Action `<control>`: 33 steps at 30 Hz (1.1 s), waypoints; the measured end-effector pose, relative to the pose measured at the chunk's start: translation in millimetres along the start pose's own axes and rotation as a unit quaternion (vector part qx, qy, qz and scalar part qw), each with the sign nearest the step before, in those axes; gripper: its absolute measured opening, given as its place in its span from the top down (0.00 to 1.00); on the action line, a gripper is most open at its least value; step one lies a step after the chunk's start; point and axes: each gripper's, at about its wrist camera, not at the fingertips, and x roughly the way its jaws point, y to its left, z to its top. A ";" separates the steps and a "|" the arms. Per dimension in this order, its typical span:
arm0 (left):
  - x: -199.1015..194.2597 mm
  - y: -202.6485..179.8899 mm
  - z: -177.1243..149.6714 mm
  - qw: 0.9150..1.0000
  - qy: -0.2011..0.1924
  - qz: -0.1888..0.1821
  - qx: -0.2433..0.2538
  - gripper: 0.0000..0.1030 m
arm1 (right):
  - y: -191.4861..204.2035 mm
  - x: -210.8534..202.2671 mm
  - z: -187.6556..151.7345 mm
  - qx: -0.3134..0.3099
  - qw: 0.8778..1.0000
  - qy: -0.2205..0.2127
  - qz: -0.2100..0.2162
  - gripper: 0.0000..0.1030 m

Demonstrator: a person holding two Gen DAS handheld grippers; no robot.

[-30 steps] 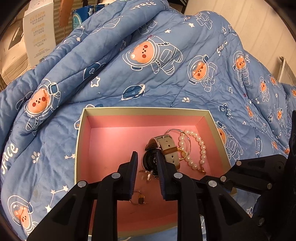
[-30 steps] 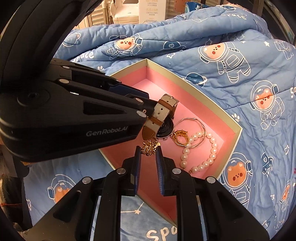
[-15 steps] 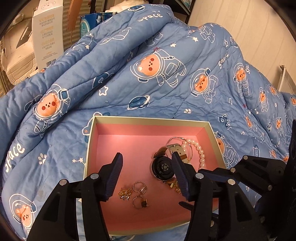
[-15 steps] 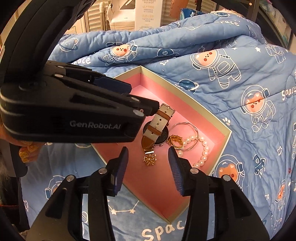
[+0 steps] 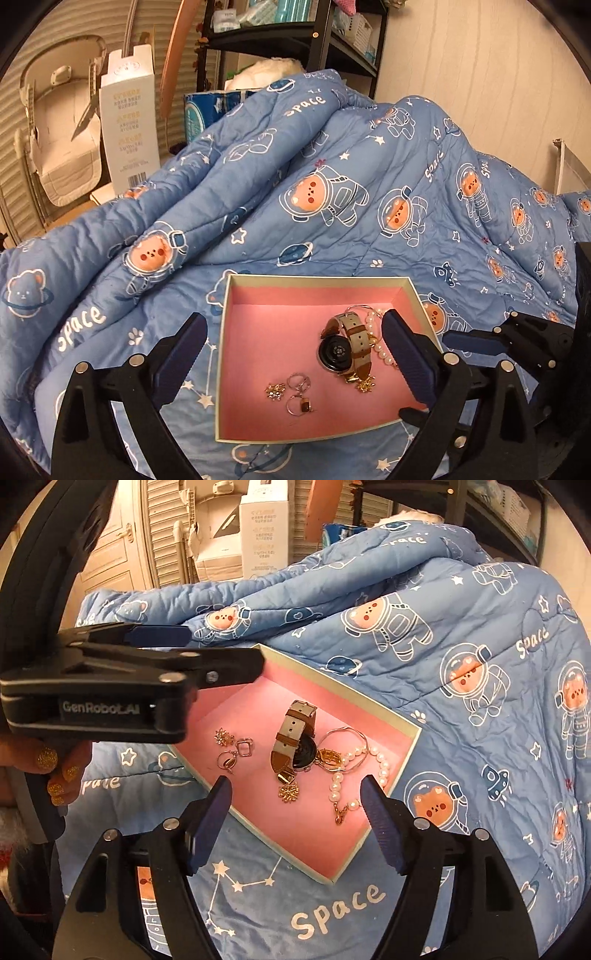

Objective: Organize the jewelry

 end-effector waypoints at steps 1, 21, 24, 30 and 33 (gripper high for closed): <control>-4.6 0.5 -1.2 1.000 -0.006 0.001 0.002 0.09 | -1.2 -3.4 -1.5 0.008 1.000 -0.004 -0.001 0.30; -118.7 -4.0 -74.4 0.994 -0.104 0.027 -0.017 0.07 | 40.9 -102.6 -74.7 0.146 0.967 -0.175 -0.112 0.06; -147.1 -11.1 -97.5 0.992 -0.122 0.022 -0.012 0.07 | 55.9 -124.7 -94.7 0.161 0.959 -0.192 -0.134 0.06; -193.0 -31.0 -141.9 0.991 -0.136 0.015 0.002 0.07 | 90.6 -163.1 -131.4 0.145 0.950 -0.217 -0.171 0.06; -210.6 -36.4 -160.3 0.989 -0.144 0.024 0.002 0.07 | 104.0 -179.3 -147.1 0.143 0.947 -0.223 -0.183 0.06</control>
